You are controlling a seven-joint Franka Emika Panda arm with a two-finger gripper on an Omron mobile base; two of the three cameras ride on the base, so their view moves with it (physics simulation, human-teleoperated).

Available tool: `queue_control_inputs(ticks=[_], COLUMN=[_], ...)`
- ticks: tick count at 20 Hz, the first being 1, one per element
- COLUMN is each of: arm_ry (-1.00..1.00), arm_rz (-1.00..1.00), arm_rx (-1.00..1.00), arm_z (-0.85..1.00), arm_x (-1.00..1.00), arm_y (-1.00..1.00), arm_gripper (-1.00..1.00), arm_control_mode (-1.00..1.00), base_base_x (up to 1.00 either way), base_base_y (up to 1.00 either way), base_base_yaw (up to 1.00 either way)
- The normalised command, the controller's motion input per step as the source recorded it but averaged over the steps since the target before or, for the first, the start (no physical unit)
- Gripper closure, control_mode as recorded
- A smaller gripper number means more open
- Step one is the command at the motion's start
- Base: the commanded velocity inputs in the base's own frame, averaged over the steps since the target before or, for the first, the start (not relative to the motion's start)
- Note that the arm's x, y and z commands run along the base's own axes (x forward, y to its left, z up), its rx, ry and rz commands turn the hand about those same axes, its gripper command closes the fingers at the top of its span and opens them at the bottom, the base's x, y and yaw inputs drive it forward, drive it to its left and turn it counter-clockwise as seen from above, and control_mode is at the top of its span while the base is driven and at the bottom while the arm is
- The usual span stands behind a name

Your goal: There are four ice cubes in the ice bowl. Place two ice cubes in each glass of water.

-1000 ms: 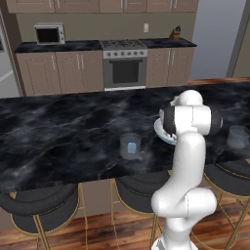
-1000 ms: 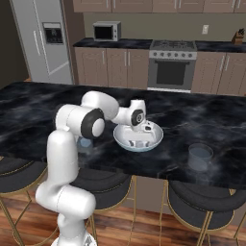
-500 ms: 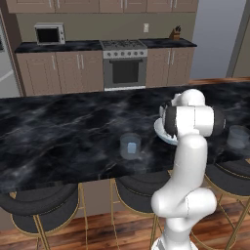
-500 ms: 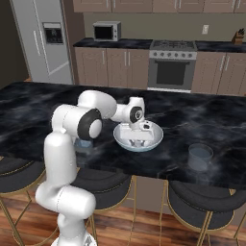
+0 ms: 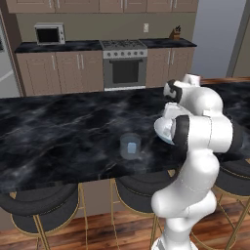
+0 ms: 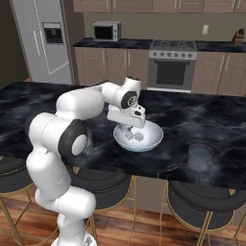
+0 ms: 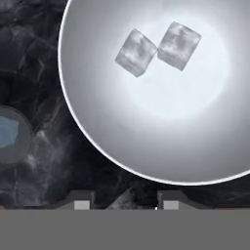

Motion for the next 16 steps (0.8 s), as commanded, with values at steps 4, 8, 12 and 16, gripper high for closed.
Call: queue_control_inputs(ticks=[4, 8, 12, 16], arm_ry=[-0.17, -0.11, -0.13, -0.12], arm_rz=[-0.1, -0.12, -0.07, -0.09], arm_rx=[0.0, -0.05, 0.0, 0.0], arm_z=[0.68, 0.06, 0.0, -0.02], arm_x=[-0.17, 0.0, -0.06, 0.0], arm_y=[1.0, 1.0, 1.0, 1.0], arm_gripper=[1.0, 1.0, 1.0, 1.0], arm_control_mode=[-1.0, -1.0, -1.0, -1.0], base_base_x=[0.0, 0.0, 0.0, 0.0], base_base_y=[0.0, 0.0, 0.0, 0.0], base_base_yaw=[0.0, 0.0, 0.0, 0.0])
